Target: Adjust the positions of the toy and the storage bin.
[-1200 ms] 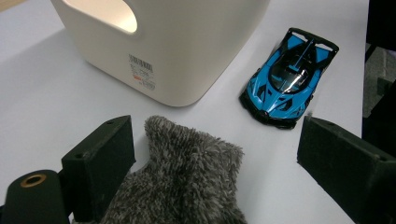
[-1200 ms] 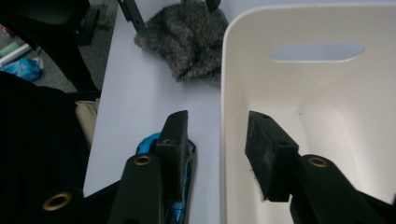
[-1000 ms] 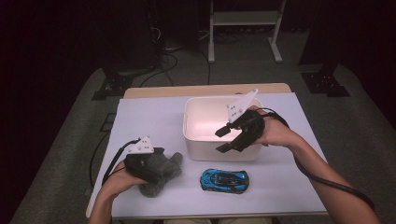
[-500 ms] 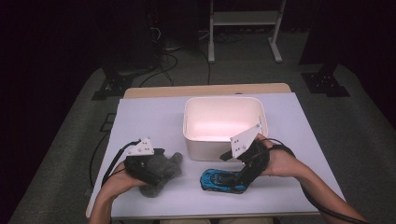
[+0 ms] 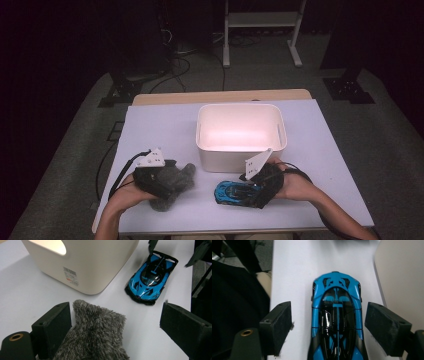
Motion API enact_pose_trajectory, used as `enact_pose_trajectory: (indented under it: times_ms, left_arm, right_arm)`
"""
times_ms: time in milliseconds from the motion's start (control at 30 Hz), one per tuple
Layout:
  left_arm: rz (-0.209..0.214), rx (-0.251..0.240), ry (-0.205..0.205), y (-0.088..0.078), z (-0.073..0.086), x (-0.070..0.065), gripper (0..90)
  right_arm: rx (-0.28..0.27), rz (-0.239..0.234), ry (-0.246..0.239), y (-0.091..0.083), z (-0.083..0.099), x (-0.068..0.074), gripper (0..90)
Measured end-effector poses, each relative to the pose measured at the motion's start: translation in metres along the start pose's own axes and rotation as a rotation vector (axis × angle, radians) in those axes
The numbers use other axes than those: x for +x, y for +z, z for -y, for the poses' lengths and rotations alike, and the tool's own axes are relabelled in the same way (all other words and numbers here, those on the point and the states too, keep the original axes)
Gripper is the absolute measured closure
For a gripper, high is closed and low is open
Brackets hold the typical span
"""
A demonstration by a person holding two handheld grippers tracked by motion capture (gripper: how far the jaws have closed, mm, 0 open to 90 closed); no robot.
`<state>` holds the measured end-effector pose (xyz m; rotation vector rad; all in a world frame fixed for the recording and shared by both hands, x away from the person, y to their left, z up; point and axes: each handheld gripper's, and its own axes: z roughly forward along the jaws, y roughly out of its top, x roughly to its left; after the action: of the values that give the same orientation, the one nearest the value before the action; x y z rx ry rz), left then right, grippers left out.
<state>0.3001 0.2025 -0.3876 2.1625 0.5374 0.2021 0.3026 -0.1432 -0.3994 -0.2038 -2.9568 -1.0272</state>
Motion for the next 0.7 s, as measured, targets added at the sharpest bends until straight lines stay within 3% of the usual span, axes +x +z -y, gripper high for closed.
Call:
enact_pose_trajectory:
  times_ms: [133,700]
  left_arm:
    - [0.003,0.000,0.000,0.000,0.000,0.000,9.7]
    - [0.019,0.008,0.007,0.002,0.000,-0.001,9.7]
  right_arm:
    - [0.020,0.024,-0.001,0.011,0.003,-0.001,18.8]
    - [0.062,0.036,0.013,0.039,0.012,-0.010,17.7]
